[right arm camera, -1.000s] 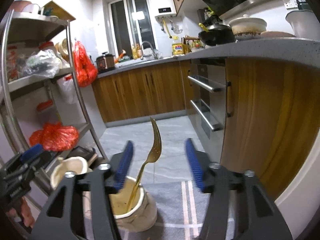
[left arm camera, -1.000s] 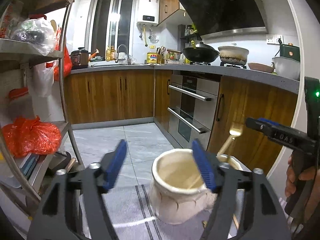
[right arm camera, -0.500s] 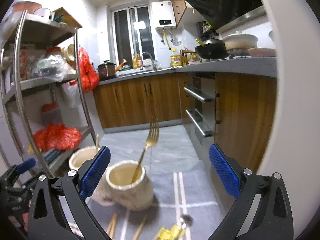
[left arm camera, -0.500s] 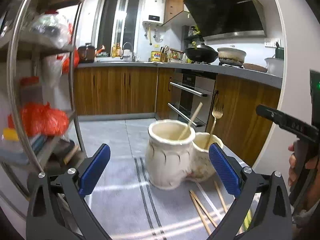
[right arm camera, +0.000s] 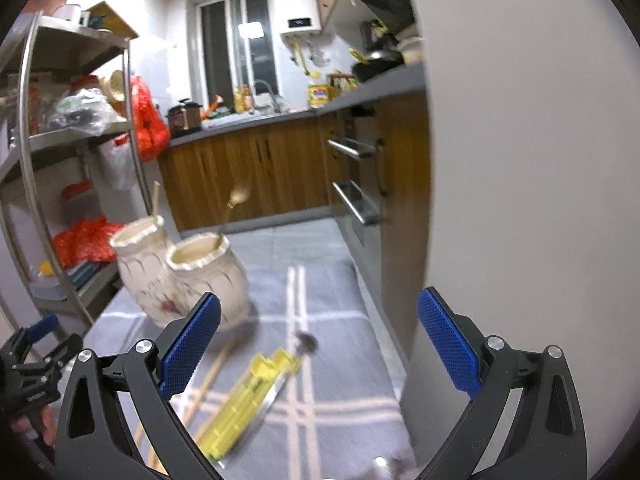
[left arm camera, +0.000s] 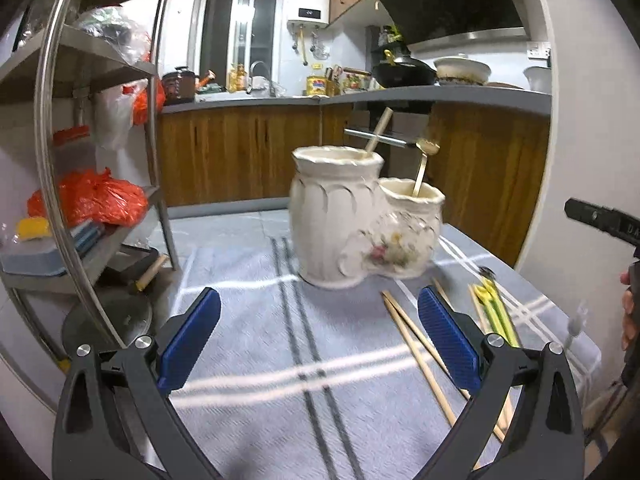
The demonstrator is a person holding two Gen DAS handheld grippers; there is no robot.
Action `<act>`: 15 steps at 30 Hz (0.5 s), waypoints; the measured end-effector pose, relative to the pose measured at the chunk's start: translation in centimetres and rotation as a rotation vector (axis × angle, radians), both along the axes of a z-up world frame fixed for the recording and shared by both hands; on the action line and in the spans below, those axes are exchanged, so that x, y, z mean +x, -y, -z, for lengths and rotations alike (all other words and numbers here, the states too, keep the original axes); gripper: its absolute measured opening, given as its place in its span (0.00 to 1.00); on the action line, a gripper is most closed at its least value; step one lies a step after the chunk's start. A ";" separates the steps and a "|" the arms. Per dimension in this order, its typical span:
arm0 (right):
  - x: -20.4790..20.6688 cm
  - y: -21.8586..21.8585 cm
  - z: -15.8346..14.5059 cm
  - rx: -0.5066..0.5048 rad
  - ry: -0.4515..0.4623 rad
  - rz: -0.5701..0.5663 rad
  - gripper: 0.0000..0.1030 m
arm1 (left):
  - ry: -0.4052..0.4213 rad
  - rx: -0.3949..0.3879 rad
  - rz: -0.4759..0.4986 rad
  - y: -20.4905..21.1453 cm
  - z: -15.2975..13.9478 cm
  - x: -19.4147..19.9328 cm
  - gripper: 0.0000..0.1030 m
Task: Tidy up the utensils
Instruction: 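Withdraw the left tool and bring the open right tool around the silver fork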
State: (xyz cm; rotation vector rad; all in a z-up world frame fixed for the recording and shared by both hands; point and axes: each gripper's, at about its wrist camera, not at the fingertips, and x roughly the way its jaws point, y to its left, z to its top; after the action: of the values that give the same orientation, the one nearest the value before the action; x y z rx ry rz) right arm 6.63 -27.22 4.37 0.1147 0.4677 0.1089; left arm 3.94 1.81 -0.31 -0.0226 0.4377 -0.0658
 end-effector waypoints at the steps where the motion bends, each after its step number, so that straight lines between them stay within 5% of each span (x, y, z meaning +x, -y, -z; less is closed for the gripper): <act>1: -0.2 0.5 0.5 -0.002 -0.017 0.005 0.95 | -0.007 -0.007 0.007 0.3 0.1 0.0 0.94; 9: -2.1 2.0 2.9 -0.036 -0.120 0.038 0.95 | -0.076 -0.062 0.085 2.2 1.5 0.0 0.94; 15: -3.5 1.5 4.2 -0.149 -0.145 0.051 0.95 | -0.086 -0.034 0.110 3.4 2.2 0.0 0.94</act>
State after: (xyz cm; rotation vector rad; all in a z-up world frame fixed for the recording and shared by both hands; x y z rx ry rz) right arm 3.15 -28.72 0.22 -0.0120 0.6156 0.0151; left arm 3.90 -1.61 -2.47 -0.0351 0.5239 -0.1811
